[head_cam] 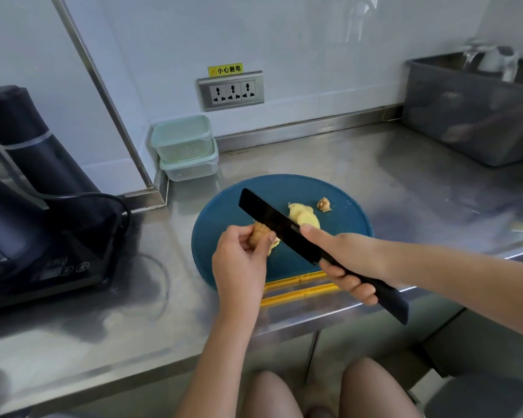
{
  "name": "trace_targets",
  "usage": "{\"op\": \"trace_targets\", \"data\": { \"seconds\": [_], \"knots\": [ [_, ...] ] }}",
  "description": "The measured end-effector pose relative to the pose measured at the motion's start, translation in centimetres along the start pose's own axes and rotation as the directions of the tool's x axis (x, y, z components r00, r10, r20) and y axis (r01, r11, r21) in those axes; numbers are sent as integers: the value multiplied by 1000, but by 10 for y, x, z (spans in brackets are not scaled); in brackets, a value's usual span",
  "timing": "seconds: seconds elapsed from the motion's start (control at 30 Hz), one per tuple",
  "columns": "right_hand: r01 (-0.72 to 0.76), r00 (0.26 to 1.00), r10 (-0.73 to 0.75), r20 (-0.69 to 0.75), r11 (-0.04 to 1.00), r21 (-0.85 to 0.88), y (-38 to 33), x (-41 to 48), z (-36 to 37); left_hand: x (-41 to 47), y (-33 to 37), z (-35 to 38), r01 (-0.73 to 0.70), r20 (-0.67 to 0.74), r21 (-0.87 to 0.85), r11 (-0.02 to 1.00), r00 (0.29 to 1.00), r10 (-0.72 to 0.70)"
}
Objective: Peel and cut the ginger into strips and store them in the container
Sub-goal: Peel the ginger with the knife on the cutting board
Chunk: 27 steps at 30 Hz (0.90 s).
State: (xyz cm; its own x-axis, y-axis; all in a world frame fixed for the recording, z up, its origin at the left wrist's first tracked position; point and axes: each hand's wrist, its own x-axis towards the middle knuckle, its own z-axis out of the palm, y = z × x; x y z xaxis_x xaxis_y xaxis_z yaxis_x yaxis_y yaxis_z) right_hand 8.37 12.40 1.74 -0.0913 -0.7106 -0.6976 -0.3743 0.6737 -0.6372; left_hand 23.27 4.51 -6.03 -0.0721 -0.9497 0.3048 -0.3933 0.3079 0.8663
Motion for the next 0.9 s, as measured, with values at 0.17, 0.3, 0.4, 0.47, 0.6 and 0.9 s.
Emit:
{"op": "trace_targets", "data": {
  "seconds": [0.17,0.3,0.4,0.47,0.6,0.9],
  "knots": [
    [-5,999,4,-44,999,-32,-4,1,3,2,0,3,-14,4,63,998,1000,14],
    [-19,997,17,-70,999,-34,-4,5,6,2,0,5,-35,0,112,993,999,36],
    [-22,997,20,-70,999,-24,-4,9,9,2,0,6,-46,-10,123,991,999,47],
    [-39,997,38,-73,999,-14,-8,10,10,2,0,6,-49,-12,127,991,999,51],
    [-56,994,53,-97,998,-25,-19,16,14,0,-1,5,-46,-12,103,994,999,48],
    [-25,990,10,-139,994,-107,-53,28,17,2,-2,3,-4,-4,80,997,1000,5]
  ]
}}
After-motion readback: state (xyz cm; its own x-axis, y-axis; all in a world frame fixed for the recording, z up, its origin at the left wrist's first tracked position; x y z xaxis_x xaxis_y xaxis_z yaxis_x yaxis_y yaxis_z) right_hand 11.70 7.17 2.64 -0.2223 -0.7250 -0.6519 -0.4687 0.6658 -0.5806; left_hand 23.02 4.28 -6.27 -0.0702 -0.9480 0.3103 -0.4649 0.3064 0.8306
